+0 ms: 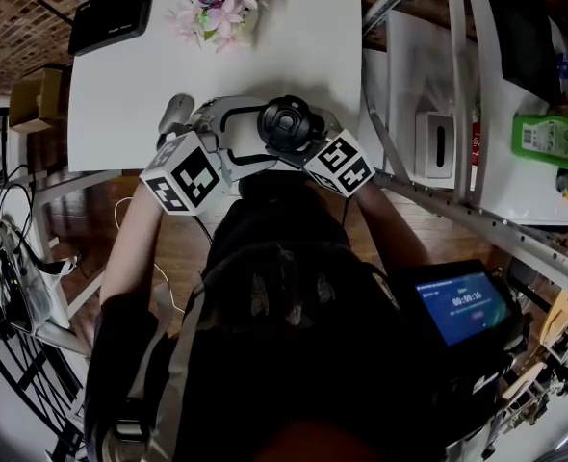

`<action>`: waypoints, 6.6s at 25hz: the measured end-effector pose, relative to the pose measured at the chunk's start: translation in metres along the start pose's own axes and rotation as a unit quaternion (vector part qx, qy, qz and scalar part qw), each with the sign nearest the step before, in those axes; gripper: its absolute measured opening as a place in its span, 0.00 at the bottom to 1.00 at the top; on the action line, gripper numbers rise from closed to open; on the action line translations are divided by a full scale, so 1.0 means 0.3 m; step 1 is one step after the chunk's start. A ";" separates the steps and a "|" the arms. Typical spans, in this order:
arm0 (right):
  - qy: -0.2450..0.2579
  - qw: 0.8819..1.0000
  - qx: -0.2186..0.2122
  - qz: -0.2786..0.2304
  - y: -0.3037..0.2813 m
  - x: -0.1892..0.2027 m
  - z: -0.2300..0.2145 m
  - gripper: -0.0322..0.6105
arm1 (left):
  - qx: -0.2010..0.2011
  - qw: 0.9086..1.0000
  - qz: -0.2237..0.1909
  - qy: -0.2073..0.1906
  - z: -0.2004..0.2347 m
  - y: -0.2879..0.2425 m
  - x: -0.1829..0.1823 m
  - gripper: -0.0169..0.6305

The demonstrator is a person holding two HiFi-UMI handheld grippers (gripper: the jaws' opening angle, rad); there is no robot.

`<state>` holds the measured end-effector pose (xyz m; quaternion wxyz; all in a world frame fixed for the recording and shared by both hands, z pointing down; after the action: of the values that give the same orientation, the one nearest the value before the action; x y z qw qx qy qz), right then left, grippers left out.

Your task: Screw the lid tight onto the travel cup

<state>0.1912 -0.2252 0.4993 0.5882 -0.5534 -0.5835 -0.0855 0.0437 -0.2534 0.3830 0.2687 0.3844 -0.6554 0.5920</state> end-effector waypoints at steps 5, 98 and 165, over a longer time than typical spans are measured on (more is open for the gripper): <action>-0.001 1.000 -0.001 0.001 -0.001 -0.001 0.000 0.66 | -0.009 1.000 -0.006 0.006 -0.009 0.010 0.004 0.57; -0.003 1.000 -0.002 0.018 -0.021 0.017 -0.007 0.66 | -0.101 0.990 -0.055 0.085 -0.055 -0.026 0.066 0.57; -0.076 0.991 0.053 0.101 0.257 0.106 0.046 0.71 | -0.293 0.939 -0.075 0.165 -0.207 0.432 0.187 0.57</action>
<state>0.2502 -0.1688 0.4775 0.5766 -0.5819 -0.5715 0.0475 -0.1006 -0.2023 0.3643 0.5171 0.2337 -0.7156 0.4073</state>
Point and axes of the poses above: the fingertips, and each gripper's own axes: y backward along the fingers, z to its left, x out of its underside, the point moved 10 cm from there along y, backward along the fingers, and after that the axes turned 5 degrees about -y, right-handed, at the moved point
